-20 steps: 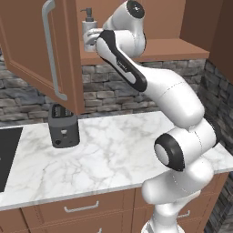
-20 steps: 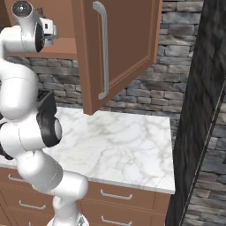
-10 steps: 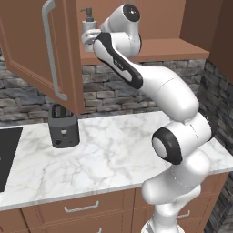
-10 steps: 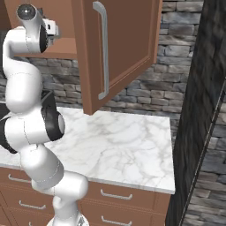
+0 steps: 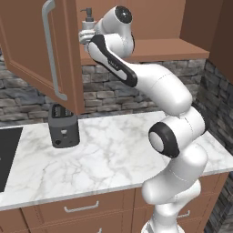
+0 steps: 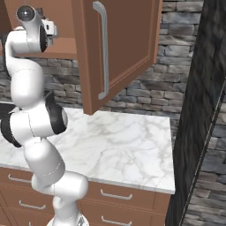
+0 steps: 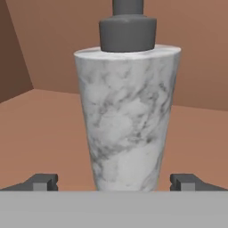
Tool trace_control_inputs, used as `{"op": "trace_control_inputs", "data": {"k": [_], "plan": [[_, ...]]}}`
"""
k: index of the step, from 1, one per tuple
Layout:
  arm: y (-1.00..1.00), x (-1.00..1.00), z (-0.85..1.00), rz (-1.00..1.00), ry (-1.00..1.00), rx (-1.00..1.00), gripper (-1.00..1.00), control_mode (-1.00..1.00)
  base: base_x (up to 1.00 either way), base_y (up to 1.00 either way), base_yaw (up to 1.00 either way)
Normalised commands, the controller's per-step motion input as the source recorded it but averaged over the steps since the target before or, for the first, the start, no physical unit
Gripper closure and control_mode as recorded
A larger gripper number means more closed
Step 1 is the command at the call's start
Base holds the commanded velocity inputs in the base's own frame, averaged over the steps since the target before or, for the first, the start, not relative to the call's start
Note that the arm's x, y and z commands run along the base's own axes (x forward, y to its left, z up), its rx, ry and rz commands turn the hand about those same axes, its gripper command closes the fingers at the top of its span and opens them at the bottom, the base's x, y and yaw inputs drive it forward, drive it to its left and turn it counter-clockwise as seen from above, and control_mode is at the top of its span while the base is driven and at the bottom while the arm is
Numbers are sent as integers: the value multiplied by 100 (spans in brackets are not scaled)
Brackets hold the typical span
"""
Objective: Open the cabinet. Pick the soap dispenser and place it next to the sink. Then close the cabinet.
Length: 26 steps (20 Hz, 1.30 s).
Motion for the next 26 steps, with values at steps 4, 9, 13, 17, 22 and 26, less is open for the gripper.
{"op": "trace_control_inputs", "data": {"k": [4,9,13,17,22,26], "plan": [[0,34,0,0,0,0,-100,-100,0,0,0],[0,34,0,0,0,0,-100,-100,0,0,0],[0,33,0,0,2,0,-100,-100,0,0,0],[0,0,0,0,0,0,-100,-100,0,0,0],[0,0,0,0,0,0,100,-100,0,0,0],[0,0,0,0,0,0,100,-100,0,0,0]]}}
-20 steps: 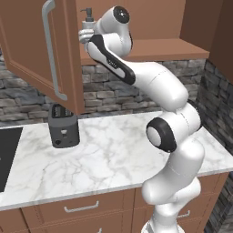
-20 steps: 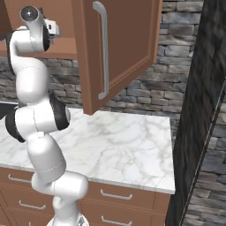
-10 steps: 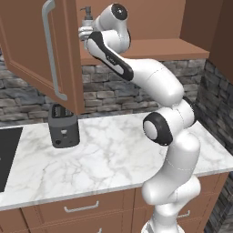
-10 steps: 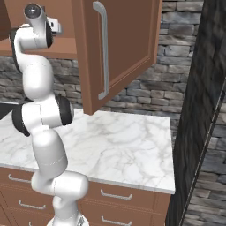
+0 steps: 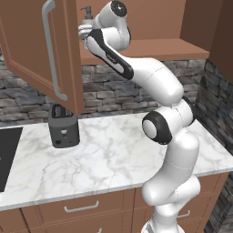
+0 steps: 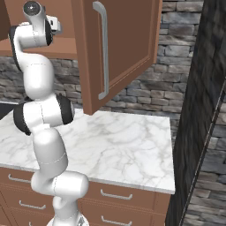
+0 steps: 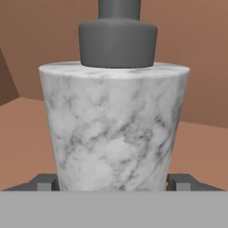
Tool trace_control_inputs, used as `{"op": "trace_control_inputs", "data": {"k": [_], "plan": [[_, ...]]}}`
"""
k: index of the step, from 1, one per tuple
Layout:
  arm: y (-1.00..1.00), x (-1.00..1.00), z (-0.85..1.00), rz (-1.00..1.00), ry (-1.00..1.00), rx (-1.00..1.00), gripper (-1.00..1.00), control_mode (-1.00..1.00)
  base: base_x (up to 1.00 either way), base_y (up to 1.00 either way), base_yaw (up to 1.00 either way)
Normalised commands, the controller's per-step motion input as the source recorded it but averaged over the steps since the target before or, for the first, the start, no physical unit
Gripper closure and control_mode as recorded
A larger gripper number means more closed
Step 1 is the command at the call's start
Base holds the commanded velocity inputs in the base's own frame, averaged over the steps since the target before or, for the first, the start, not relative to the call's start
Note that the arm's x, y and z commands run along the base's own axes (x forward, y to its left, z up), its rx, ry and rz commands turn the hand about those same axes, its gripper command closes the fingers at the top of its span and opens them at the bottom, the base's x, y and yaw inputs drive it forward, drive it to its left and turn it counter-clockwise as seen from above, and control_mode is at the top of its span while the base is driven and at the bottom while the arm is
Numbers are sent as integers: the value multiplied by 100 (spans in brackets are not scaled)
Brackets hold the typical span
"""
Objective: Open the cabinet. Pick the soap dispenser and place it next to the sink. Then close the cabinet.
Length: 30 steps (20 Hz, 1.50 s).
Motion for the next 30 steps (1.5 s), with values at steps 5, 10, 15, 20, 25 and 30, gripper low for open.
{"op": "trace_control_inputs", "data": {"k": [5,10,15,20,25,30], "plan": [[0,-35,0,0,0,0,100,-100,0,0,0],[-9,-100,0,0,-6,0,100,-100,0,0,0],[-21,-100,0,0,-10,2,100,-100,0,0,0],[-39,-100,0,0,-10,10,100,-100,0,0,0],[-44,-100,0,0,-9,11,100,-100,0,0,0],[-44,-100,-1,0,-4,6,100,-100,0,0,0]]}}
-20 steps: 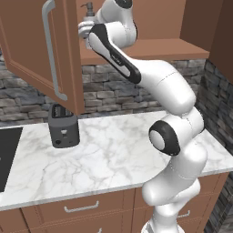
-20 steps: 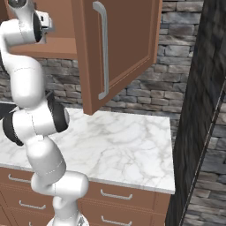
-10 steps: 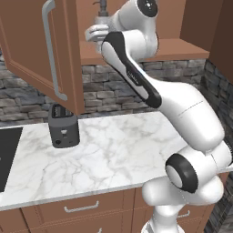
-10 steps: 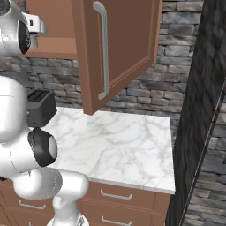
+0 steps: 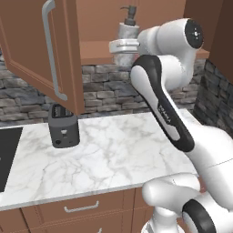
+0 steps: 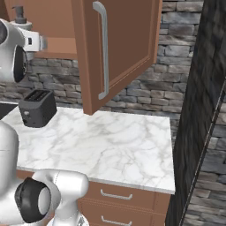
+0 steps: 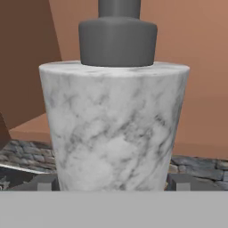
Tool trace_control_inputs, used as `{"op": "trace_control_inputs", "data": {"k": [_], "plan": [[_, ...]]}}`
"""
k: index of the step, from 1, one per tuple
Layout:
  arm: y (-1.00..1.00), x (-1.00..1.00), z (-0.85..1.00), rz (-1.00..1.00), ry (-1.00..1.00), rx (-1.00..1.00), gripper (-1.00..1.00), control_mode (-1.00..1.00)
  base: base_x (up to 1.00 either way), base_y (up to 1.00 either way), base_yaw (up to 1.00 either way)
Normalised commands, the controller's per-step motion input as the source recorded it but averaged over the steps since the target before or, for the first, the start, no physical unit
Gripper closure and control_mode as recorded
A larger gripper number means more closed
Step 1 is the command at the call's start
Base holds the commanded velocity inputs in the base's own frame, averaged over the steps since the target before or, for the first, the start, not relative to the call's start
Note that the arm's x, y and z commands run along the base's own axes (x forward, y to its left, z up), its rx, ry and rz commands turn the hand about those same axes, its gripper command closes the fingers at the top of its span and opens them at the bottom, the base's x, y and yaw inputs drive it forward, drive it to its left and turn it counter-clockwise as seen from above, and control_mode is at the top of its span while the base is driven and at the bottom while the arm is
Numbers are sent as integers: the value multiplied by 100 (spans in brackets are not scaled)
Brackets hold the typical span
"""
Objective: Open the cabinet. Pick the soap dispenser and place it next to the sink. Then close the cabinet.
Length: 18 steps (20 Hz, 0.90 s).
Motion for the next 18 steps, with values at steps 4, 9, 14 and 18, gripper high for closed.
{"op": "trace_control_inputs", "data": {"k": [4,9,14,18], "plan": [[-44,-100,0,0,2,1,100,-100,0,0,0],[-28,-100,-8,0,10,0,100,-100,0,0,0],[-2,-94,-33,0,24,0,100,-100,0,0,0],[-9,-60,-36,-1,27,0,100,-100,0,0,0]]}}
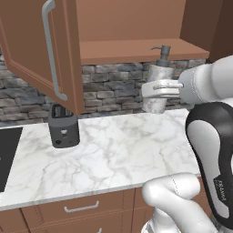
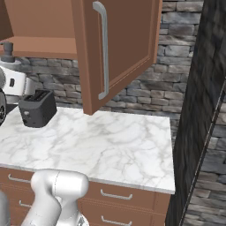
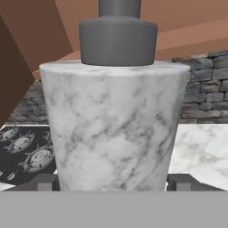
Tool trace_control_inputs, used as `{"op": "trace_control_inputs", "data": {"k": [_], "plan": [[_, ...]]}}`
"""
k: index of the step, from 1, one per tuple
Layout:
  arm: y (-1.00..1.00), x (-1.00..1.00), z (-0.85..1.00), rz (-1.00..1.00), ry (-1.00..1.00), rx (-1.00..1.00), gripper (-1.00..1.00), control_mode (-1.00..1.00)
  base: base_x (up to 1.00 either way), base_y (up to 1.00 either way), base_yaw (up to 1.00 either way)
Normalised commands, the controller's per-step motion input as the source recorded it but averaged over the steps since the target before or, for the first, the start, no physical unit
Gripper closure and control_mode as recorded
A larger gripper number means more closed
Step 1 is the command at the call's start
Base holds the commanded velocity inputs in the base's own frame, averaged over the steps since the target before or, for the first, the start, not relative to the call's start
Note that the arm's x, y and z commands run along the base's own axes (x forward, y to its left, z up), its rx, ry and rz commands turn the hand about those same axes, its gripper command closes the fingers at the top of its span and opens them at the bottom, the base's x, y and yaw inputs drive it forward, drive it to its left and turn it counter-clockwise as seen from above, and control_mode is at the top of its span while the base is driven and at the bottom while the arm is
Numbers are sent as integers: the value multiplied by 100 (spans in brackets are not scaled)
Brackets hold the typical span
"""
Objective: Open the cabinet. Pick the soap dispenser and place it next to the sink. Then close the cabinet.
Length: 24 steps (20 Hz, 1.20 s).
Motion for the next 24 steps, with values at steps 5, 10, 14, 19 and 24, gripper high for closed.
{"op": "trace_control_inputs", "data": {"k": [5,10,14,19,24], "plan": [[0,-1,0,-1,3,0,100,-100,0,0,0],[0,0,0,0,0,0,100,-100,0,0,0],[0,0,0,0,0,0,100,100,-53,13,0],[0,0,0,0,0,0,100,100,-100,20,0],[0,0,0,0,0,0,100,100,-90,2,2]]}}
